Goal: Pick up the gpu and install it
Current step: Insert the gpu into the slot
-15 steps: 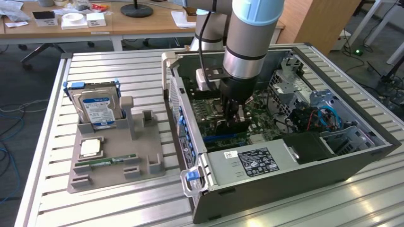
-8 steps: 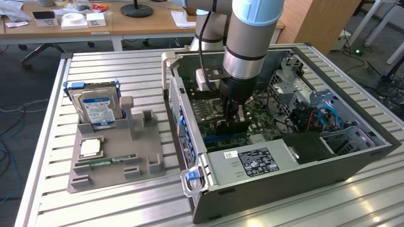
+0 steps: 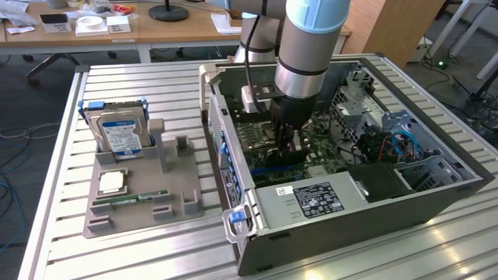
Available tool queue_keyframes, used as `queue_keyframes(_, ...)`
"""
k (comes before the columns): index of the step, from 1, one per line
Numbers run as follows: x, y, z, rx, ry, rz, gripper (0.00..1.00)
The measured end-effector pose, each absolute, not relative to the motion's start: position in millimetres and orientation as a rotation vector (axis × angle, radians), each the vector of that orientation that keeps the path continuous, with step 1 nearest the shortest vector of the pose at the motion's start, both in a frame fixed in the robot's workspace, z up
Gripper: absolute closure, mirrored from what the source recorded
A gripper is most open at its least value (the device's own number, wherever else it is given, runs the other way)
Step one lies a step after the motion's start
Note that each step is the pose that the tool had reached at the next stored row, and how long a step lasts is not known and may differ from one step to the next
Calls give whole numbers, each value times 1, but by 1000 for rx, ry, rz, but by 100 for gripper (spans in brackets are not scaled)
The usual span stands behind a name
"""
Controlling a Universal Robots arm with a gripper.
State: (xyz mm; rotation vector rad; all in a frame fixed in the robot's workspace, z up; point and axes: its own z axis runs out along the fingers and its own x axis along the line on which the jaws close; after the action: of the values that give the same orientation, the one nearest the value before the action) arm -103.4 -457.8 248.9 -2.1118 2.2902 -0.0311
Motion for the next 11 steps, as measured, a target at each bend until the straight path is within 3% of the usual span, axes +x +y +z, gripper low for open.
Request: queue_keyframes(11, -103, -458, 249, -2129, 2273, -29, 73)
